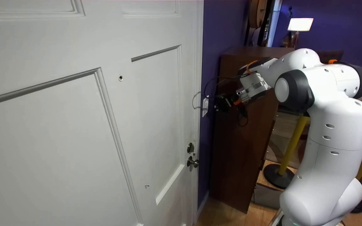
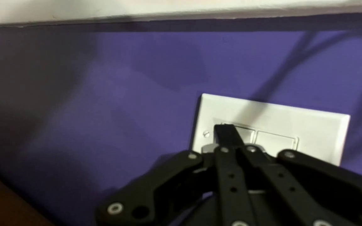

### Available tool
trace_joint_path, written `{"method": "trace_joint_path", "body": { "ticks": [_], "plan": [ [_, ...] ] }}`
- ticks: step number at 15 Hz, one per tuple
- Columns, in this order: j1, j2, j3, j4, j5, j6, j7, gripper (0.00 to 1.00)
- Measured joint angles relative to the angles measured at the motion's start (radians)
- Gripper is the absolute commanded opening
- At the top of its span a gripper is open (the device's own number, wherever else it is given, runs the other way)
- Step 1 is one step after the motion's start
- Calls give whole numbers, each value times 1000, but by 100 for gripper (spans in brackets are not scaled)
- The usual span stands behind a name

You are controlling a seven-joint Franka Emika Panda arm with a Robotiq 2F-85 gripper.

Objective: Flip the light switch downwards

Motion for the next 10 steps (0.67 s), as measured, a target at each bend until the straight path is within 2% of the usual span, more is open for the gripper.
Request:
{"method": "trace_joint_path", "body": {
  "ticks": [10],
  "plan": [
    [0,49,11,47,28,-40,20,0]
  ]
}}
